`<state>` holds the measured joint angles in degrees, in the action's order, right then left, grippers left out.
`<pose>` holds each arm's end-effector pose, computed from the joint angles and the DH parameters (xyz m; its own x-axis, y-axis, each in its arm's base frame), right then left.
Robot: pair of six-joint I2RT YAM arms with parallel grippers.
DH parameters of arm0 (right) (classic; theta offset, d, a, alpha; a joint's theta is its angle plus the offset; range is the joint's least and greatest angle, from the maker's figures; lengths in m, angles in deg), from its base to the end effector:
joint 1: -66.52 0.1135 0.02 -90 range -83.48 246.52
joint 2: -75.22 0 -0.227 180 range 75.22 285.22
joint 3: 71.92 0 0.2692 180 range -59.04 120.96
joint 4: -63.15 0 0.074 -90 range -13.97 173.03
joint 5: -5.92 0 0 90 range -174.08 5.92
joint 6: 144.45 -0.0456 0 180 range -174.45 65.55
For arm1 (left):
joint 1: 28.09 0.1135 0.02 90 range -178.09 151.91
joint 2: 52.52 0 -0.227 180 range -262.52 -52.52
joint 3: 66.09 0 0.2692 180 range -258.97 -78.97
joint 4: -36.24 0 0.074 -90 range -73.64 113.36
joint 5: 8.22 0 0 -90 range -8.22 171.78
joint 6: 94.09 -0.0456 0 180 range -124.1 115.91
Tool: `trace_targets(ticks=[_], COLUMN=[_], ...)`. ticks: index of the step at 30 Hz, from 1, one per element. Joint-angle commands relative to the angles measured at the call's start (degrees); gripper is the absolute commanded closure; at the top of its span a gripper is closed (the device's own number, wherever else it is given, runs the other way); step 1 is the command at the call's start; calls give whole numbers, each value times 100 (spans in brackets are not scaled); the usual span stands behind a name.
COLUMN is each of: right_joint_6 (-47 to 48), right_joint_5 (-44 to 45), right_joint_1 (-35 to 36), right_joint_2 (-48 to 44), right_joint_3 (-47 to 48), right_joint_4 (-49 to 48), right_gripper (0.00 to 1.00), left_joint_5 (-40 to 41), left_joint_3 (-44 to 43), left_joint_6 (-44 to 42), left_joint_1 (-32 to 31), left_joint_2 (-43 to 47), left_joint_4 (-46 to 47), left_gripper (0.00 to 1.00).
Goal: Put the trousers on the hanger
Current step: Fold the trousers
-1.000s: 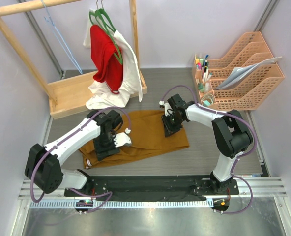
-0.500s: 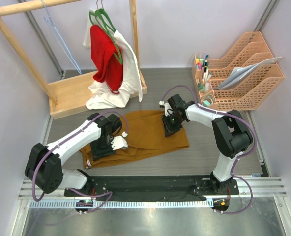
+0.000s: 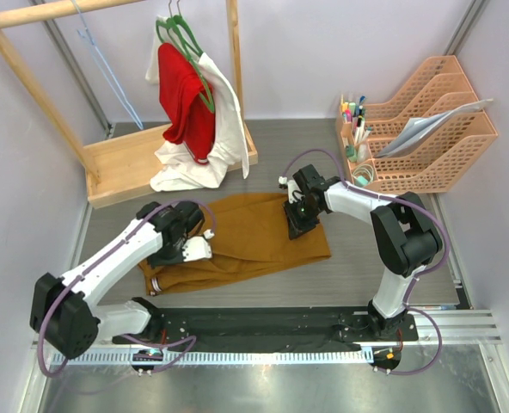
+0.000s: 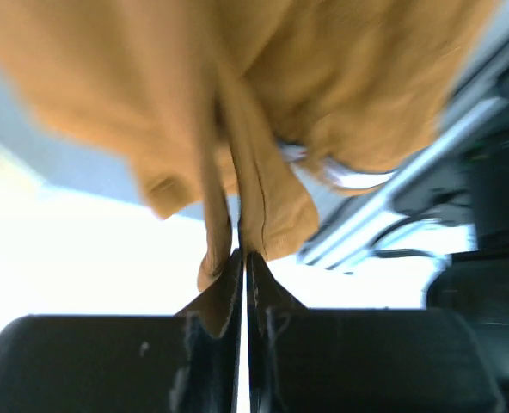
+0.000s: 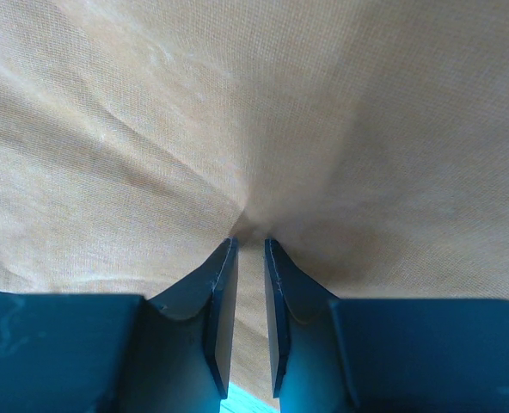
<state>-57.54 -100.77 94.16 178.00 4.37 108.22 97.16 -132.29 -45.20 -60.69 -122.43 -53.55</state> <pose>0.3025 0.1732 0.1032 -0.8675 -0.3960 -0.3012 -0.4788 0.8290 0.2891 0.1779 -0.0994 0.1915 -0.2830 0.9335 0.2201 0.9546 0.2519 0.1593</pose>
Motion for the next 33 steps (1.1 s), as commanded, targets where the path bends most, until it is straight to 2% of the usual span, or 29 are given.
trace_targets(ticks=[1,6,9,12,13,15,16,18,19,21,24,26,27,29,33], right_joint_6=[221,221,230,221,221,256,265,274,274,283,274,283,274,230,239], right_joint_5=[588,588,588,588,579,588,562,456,412,237,17,-45,-80,-194,-371], right_joint_1=[-92,-92,-92,-92,-92,-92,-92,-92,-92,-92,-101,-127,-179,-539,-1313], right_joint_2=[-4,5,14,22,23,-21,-39,-126,-170,-363,-714,-995,-1241,-1383,-1472], right_joint_3=[-154,-163,-163,-146,-137,-128,-128,-128,-119,-84,21,74,74,39,-163], right_joint_4=[174,183,165,174,174,183,183,209,227,262,332,402,429,569,622], right_gripper=[75,75,74,74,74,74,74,73,73,70,63,56,45,40,38], left_joint_5=[1352,2389,2654,2751,2708,2542,2210,1726,1175,609,-69,-366,-586,-964,-1501], left_joint_3=[-100,15,85,567,882,1112,1174,1009,625,114,-1141,-1452,-1636,-1664,-1550], left_joint_6=[-625,-1093,-1067,-1390,-1453,-1488,-1506,-1437,-1349,-1129,-619,-180,-83,294,690], left_joint_1=[52,105,113,183,192,193,193,193,193,201,254,263,254,263,263], left_joint_2=[451,988,1154,1574,1673,1883,1928,1963,1885,1701,1253,893,761,313,-548], left_joint_4=[-1828,-1828,-1837,-1837,-1837,-1837,-1837,-1828,-1819,-1776,-1373,-864,-783,-346,517], left_gripper=[100,100,100,100,96,65,38,25,21,21,21,23,24,24,29])
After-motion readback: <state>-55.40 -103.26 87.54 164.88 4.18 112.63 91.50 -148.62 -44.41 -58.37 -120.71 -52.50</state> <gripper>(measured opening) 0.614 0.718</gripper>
